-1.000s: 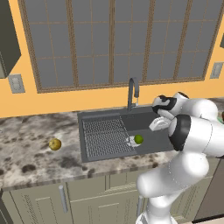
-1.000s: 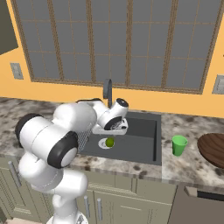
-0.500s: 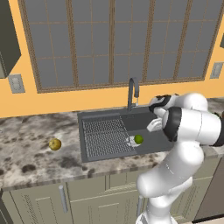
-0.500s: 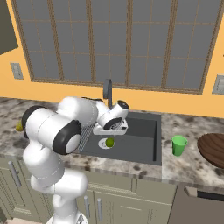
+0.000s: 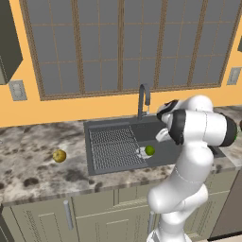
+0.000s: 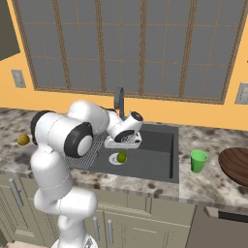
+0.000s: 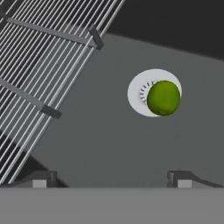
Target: Remove the squash and lime from the sink. Then move the bowl and cup from the counter to the sink for washing.
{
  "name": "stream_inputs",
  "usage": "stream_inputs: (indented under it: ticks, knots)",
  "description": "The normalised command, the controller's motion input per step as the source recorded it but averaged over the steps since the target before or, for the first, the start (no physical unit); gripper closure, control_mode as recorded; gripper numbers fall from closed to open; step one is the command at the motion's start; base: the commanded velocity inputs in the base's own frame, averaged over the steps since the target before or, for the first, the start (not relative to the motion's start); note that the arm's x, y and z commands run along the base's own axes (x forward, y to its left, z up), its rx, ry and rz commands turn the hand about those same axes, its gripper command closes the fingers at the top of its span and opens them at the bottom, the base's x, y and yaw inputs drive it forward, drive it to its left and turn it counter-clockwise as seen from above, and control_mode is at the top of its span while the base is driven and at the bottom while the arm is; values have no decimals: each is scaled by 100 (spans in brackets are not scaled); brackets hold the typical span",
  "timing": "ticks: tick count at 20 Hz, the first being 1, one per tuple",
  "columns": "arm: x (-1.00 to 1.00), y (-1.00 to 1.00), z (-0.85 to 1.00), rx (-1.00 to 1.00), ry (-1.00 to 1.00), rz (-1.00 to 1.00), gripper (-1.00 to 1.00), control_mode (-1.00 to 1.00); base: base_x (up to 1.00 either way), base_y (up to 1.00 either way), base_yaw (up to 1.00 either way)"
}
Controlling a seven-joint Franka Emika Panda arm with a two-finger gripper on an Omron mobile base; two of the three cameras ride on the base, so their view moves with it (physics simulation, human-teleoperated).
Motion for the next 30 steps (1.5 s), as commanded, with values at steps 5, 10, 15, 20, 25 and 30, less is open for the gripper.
stream_inputs:
  ticks: [5,10,15,20,25,30]
  knots:
    - [28,0,-16,0,0,0,-100,-100,0,0,0]
    - [17,0,-20,0,0,0,-100,-100,0,0,0]
    - [18,0,-20,0,0,0,-100,-100,0,0,0]
    - [25,1,-19,0,0,0,-100,-100,0,0,0]
    - [27,0,-19,-3,1,0,-100,-100,0,0,0]
    - [25,2,-20,-2,0,-2,-100,-100,0,0,0]
